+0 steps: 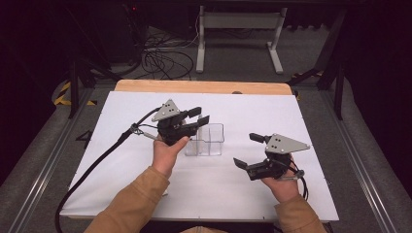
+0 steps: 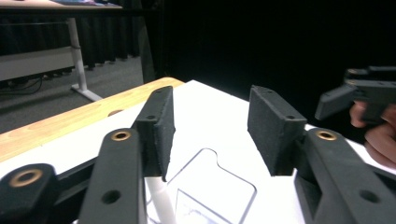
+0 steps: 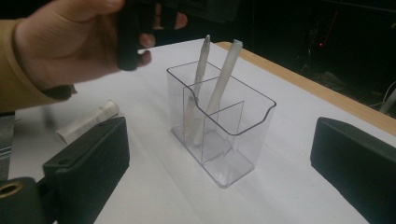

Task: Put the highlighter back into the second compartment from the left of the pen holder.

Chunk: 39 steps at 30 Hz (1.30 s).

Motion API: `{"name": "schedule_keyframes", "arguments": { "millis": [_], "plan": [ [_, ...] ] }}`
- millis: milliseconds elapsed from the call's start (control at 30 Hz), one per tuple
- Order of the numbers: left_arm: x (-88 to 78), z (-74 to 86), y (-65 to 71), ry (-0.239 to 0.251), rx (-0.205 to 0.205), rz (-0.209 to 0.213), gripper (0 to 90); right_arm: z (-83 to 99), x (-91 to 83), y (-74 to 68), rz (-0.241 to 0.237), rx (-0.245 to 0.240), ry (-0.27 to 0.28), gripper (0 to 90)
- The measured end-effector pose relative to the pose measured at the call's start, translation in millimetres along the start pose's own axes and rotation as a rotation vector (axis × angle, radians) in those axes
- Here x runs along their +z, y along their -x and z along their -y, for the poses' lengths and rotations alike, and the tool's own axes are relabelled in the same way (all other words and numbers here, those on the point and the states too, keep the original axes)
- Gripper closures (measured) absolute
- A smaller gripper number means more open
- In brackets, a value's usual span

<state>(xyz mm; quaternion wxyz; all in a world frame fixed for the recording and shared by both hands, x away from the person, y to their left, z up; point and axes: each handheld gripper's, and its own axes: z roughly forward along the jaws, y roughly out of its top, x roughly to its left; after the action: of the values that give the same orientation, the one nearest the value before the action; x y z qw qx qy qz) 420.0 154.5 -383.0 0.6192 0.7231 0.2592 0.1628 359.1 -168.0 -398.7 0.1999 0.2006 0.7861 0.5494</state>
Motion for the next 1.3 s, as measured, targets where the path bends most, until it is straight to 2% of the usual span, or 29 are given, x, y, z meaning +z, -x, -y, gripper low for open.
{"name": "schedule_keyframes", "arguments": {
  "millis": [67,267,333,367,500,567,667,767,867,1000,1100,1167,1300],
  "plan": [
    [-8.4,-3.1,2.7,-0.018,0.019,0.016,47.7,-0.2,0.2,-0.5,0.001,-0.003,0.002,5.0],
    [-29.7,-6.7,16.8,-0.096,0.112,0.021,39.6,-0.7,1.4,-3.0,-0.002,-0.007,0.005,4.9],
    [-35.4,-7.0,21.8,-0.114,0.127,0.027,37.2,-1.0,2.3,-4.2,-0.005,-0.010,0.008,4.7],
    [-38.2,-6.7,23.7,-0.105,0.132,0.027,36.6,-1.3,2.6,-5.1,-0.007,-0.011,0.008,4.7],
    [-49.4,-5.2,23.3,-0.096,0.101,0.037,36.5,-2.0,3.2,-6.8,-0.016,-0.013,0.015,4.5],
    [-54.6,-4.3,23.2,-0.104,0.114,0.023,34.9,-2.2,2.9,-7.2,-0.014,-0.010,0.019,4.1],
    [-62.8,-2.2,23.0,-0.115,0.097,0.020,32.1,-2.5,1.9,-7.1,-0.014,-0.001,0.034,3.6],
    [-72.3,1.2,23.6,-0.126,0.102,0.015,28.1,-2.9,1.1,-6.8,-0.013,0.000,0.038,3.7],
    [-82.8,7.9,25.1,-0.136,0.107,0.002,24.6,-3.4,0.7,-7.9,-0.009,-0.011,0.040,3.8],
    [-95.5,18.2,24.9,-0.156,0.115,-0.022,21.1,-5.4,0.2,-9.3,-0.016,-0.003,0.042,2.3],
    [-104.2,23.8,20.5,-0.134,0.066,-0.013,20.8,-7.1,-0.3,-10.8,-0.022,0.020,0.067,0.0],
    [-108.3,25.2,16.6,-0.121,0.039,-0.012,20.6,-7.3,-0.7,-12.2,0.013,0.044,0.082,0.2],
    [-113.0,26.0,16.2,-0.124,0.058,-0.043,20.6,-7.4,0.2,-15.1,0.061,0.037,0.084,0.1]
  ]
}}
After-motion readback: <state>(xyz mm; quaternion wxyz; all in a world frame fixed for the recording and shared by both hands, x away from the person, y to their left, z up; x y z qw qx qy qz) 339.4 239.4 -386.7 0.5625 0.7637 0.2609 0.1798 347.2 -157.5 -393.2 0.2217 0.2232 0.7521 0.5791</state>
